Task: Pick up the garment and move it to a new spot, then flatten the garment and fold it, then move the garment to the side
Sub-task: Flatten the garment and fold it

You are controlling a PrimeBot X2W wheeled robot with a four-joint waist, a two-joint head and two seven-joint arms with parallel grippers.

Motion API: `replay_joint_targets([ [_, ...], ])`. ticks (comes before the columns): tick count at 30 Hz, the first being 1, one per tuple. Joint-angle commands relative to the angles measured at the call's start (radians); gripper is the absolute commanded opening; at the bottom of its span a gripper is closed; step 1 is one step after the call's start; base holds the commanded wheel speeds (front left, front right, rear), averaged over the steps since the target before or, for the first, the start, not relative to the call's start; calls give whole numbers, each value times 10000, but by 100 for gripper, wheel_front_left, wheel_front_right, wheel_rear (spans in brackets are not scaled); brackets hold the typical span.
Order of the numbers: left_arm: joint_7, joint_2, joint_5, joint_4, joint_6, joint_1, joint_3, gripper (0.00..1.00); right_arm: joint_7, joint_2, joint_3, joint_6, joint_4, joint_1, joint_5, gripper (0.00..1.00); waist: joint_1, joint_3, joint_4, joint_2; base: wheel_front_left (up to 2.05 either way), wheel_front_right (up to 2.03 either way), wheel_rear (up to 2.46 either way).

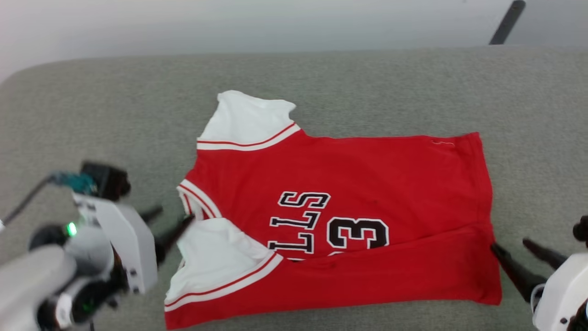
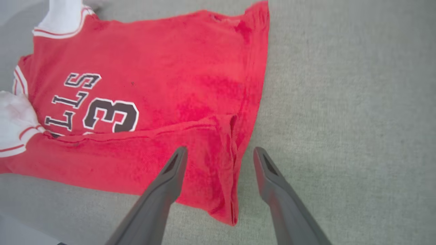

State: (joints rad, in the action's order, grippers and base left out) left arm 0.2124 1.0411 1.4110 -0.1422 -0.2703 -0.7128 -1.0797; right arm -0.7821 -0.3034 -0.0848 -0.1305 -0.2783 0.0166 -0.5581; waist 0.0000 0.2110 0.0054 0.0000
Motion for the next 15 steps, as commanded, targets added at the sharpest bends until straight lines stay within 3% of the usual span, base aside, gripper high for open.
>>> replay_joint_targets([
  [1, -97, 22, -343, 40, 19, -356, 124, 100, 449, -85, 145, -2, -100, -197, 33, 100, 0, 112, -237, 0, 0, 0, 0],
  [6, -255, -91, -903, 414, 328, -1311, 488, 100, 1970, -313, 604, -4, -173, -616, 244, 100, 0, 307, -687, 0, 0, 0, 0],
  [15, -90, -578, -1557, 1866, 1399, -2906, 838, 100, 4037, -460, 1340, -2, 30, -1242, 305, 100, 0, 883, -1570, 0, 0, 0, 0],
])
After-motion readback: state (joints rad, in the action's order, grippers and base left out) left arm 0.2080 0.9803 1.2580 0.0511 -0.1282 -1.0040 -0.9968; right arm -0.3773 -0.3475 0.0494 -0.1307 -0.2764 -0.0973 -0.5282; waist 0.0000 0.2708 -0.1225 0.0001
